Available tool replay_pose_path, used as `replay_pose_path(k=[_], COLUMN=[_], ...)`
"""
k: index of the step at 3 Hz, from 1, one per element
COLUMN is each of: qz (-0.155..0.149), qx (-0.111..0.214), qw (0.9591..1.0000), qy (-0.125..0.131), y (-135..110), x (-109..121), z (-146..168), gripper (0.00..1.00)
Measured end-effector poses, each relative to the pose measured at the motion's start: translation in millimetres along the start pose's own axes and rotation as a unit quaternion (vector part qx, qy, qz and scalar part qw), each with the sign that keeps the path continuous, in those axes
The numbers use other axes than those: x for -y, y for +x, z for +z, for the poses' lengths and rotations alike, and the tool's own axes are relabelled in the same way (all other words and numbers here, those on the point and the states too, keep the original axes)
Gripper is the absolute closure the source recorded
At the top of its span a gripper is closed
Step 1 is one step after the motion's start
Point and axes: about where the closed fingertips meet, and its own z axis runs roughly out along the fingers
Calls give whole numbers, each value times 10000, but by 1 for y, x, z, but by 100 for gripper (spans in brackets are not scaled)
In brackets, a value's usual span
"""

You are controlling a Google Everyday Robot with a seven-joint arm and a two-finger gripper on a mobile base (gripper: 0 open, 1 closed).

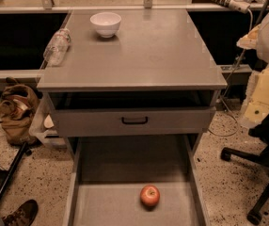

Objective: Pick apple from middle drawer and place on counter

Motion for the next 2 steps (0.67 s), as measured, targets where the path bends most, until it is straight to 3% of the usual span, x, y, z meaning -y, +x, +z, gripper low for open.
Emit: replay_pose_path(k=[1,2], qz=[0,112], qx=[0,235], qw=[10000,9997], qy=[0,46], y=[0,-2], x=[0,-10], z=[0,17], gripper=[0,0])
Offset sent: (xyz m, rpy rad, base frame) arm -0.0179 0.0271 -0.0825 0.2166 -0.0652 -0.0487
